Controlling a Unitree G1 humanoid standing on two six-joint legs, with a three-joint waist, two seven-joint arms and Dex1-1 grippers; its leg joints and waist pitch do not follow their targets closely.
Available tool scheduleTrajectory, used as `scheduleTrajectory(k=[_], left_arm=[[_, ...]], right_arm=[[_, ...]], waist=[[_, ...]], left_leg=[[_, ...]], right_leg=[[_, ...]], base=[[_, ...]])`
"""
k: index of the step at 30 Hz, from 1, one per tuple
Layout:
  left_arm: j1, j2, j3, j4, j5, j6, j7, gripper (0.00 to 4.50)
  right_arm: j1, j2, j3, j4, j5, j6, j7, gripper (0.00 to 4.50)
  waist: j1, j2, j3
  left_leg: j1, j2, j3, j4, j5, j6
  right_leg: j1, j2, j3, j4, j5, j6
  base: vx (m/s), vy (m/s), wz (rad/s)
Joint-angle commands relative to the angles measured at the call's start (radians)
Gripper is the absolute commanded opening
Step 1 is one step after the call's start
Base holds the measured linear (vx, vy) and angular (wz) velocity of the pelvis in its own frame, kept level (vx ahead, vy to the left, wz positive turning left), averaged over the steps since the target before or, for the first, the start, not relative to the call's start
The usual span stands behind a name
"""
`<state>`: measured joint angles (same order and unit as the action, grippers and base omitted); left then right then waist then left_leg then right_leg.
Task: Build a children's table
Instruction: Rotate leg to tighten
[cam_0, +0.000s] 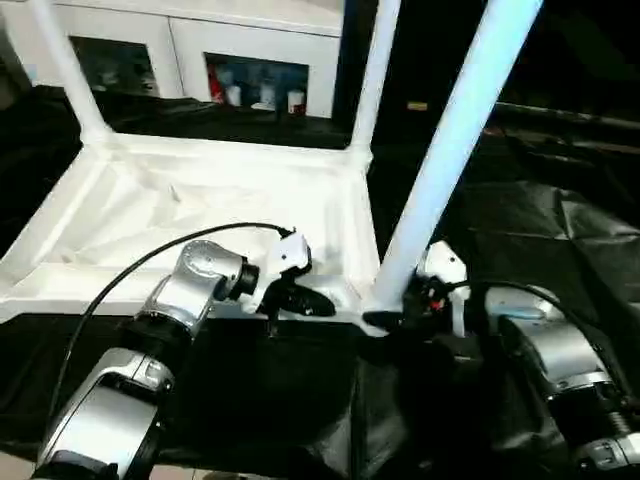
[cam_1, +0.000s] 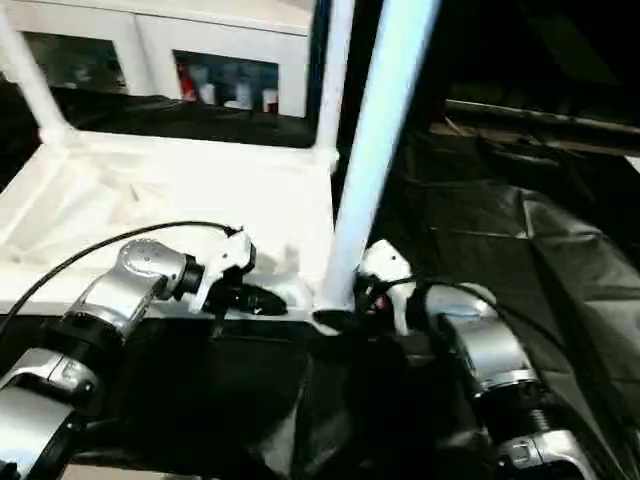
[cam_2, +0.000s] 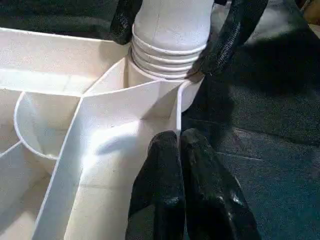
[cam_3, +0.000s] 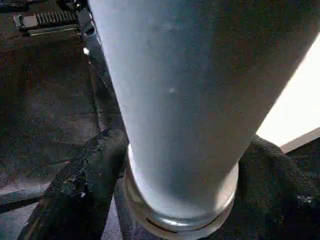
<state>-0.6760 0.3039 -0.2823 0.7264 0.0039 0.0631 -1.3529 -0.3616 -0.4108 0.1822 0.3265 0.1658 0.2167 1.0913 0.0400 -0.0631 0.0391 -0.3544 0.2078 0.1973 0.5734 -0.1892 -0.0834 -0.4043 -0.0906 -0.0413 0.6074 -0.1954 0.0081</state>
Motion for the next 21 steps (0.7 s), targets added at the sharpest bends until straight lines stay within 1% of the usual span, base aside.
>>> scheduleTrajectory(k=[1, 2, 3, 4, 8, 9, 10, 11, 12, 14, 15, 16, 17, 18, 19, 20, 21], left_arm=[[0.013, -0.025, -0.007, -0.016, -0.026, 0.008, -0.010, 0.00], [0.013, -0.024, -0.008, -0.019, -0.027, 0.011, -0.012, 0.00], [0.012, -0.024, -0.008, -0.018, -0.025, 0.011, -0.005, 0.00], [0.012, -0.023, -0.007, -0.018, -0.023, 0.009, -0.001, 0.00], [0.007, -0.028, -0.002, -0.008, -0.012, 0.000, 0.032, 0.00], [-0.018, -0.060, 0.023, 0.040, 0.011, -0.022, 0.157, 0.00], [-0.028, -0.076, 0.034, 0.060, 0.017, -0.025, 0.211, 0.00], [-0.028, -0.076, 0.034, 0.060, 0.017, -0.025, 0.211, 0.00], [-0.036, -0.089, 0.042, 0.073, 0.020, -0.024, 0.246, 0.00], [-0.049, -0.121, 0.048, 0.098, 0.032, -0.019, 0.320, 0.00], [-0.054, -0.136, 0.048, 0.108, 0.038, -0.013, 0.353, 0.00], [-0.059, -0.156, 0.046, 0.116, 0.045, -0.009, 0.388, 0.00], [-0.067, -0.202, 0.042, 0.132, 0.056, 0.001, 0.458, 0.00], [-0.067, -0.222, 0.039, 0.134, 0.058, 0.007, 0.475, 0.00], [-0.067, -0.242, 0.032, 0.136, 0.063, 0.008, 0.489, 0.00], [-0.066, -0.260, 0.025, 0.137, 0.068, 0.009, 0.502, 0.00], [-0.064, -0.280, 0.015, 0.138, 0.072, 0.007, 0.504, 0.00]], right_arm=[[0.000, 0.013, 0.031, -0.009, 0.011, 0.016, 0.036, 3.07], [0.000, 0.013, 0.031, -0.010, 0.013, 0.018, 0.036, 3.07], [0.006, 0.013, 0.033, -0.016, 0.015, 0.019, 0.036, 2.84], [0.009, 0.013, 0.034, -0.019, 0.017, 0.020, 0.035, 2.78], [0.019, 0.019, 0.029, -0.024, 0.020, 0.023, 0.020, 2.71], [0.029, 0.064, -0.005, -0.006, 0.016, 0.025, -0.080, 2.70], [0.029, 0.085, -0.019, 0.009, 0.009, 0.030, -0.129, 2.70], [0.029, 0.085, -0.019, 0.009, 0.009, 0.030, -0.129, 2.70], [0.027, 0.100, -0.028, 0.024, 0.000, 0.026, -0.168, 2.70], [0.023, 0.148, -0.056, 0.066, -0.022, 0.027, -0.288, 2.69], [0.020, 0.169, -0.068, 0.084, -0.032, 0.032, -0.345, 2.69], [0.016, 0.197, -0.084, 0.102, -0.037, 0.039, -0.411, 2.69], [0.002, 0.258, -0.121, 0.142, -0.045, 0.054, -0.550, 2.69], [-0.006, 0.282, -0.136, 0.158, -0.049, 0.058, -0.609, 2.68], [-0.014, 0.308, -0.152, 0.169, -0.053, 0.065, -0.665, 2.68], [-0.022, 0.329, -0.163, 0.180, -0.057, 0.070, -0.711, 2.68], [-0.034, 0.349, -0.165, 0.199, -0.069, 0.062, -0.750, 2.68]], waist=[[0.003, -0.001, -0.051], [0.003, -0.001, -0.051], [0.003, 0.000, -0.052], [0.003, 0.001, -0.052], [0.004, 0.001, -0.052], [0.005, 0.001, -0.050], [0.005, 0.001, -0.049], [0.004, 0.000, -0.048], [0.004, 0.000, -0.048], [0.003, 0.001, -0.048], [0.000, 0.001, -0.047], [0.000, 0.000, -0.047], [-0.003, 0.010, -0.046], [-0.006, 0.007, -0.046], [-0.007, 0.005, -0.047], [-0.005, 0.014, -0.048], [-0.009, 0.013, -0.048]], left_leg=[[0.003, 0.026, -0.007, -0.059, -0.190, 0.066], [0.003, 0.026, -0.007, -0.059, -0.190, 0.066], [0.004, 0.025, -0.007, -0.058, -0.182, 0.068], [0.003, 0.025, -0.007, -0.058, -0.179, 0.068], [0.004, 0.025, -0.007, -0.058, -0.179, 0.068], [0.005, 0.026, -0.006, -0.059, -0.190, 0.065], [0.005, 0.024, -0.008, -0.060, -0.205, 0.053], [0.003, 0.023, -0.008, -0.062, -0.211, 0.045], [0.006, 0.023, -0.009, -0.062, -0.229, 0.031], [0.006, 0.023, -0.009, -0.063, -0.244, 0.022], [0.005, 0.021, -0.011, -0.065, -0.259, 0.012], [0.005, 0.021, -0.012, -0.066, -0.262, 0.011], [0.008, 0.021, -0.011, -0.066, -0.262, 0.005], [0.007, 0.020, -0.013, -0.068, -0.275, -0.007], [0.007, 0.019, -0.014, -0.068, -0.277, -0.010], [0.008, 0.018, -0.015, -0.068, -0.273, -0.012], [0.007, 0.018, -0.014, -0.069, -0.278, -0.012]], right_leg=[[0.049, -0.043, 0.034, -0.066, -0.115, -0.260], [0.049, -0.043, 0.034, -0.066, -0.115, -0.260], [0.049, -0.042, 0.034, -0.064, -0.100, -0.262], [0.050, -0.042, 0.034, -0.064, -0.095, -0.263], [0.050, -0.042, 0.034, -0.064, -0.097, -0.262], [0.046, -0.042, 0.034, -0.067, -0.112, -0.259], [0.047, -0.042, 0.033, -0.070, -0.146, -0.250], [0.047, -0.042, 0.033, -0.072, -0.167, -0.242], [0.044, -0.042, 0.034, -0.076, -0.204, -0.230], [0.041, -0.043, 0.034, -0.079, -0.233, -0.220], [0.041, -0.043, 0.034, -0.082, -0.265, -0.204], [0.041, -0.043, 0.034, -0.084, -0.275, -0.197], [0.036, -0.042, 0.036, -0.085, -0.274, -0.194], [0.035, -0.041, 0.034, -0.087, -0.293, -0.188], [0.037, -0.041, 0.033, -0.087, -0.306, -0.182], [0.038, -0.043, 0.034, -0.087, -0.306, -0.179], [0.036, -0.040, 0.034, -0.091, -0.299, -0.173]], base=[[0.000, 0.000, 0.00], [0.000, 0.000, 0.00], [0.000, 0.000, 0.00], [0.000, 0.000, 0.00], [0.000, 0.000, 0.00], [0.000, 0.000, 0.00], [0.000, 0.000, 0.00], [0.000, 0.000, 0.00], [0.000, 0.000, 0.00], [0.000, 0.000, 0.00], [0.000, 0.000, 0.00], [0.000, 0.000, 0.00], [0.000, 0.000, 0.00], [0.000, 0.000, 0.00], [0.000, 0.000, 0.00], [0.000, 0.000, 0.00], [0.000, 0.000, 0.00]])
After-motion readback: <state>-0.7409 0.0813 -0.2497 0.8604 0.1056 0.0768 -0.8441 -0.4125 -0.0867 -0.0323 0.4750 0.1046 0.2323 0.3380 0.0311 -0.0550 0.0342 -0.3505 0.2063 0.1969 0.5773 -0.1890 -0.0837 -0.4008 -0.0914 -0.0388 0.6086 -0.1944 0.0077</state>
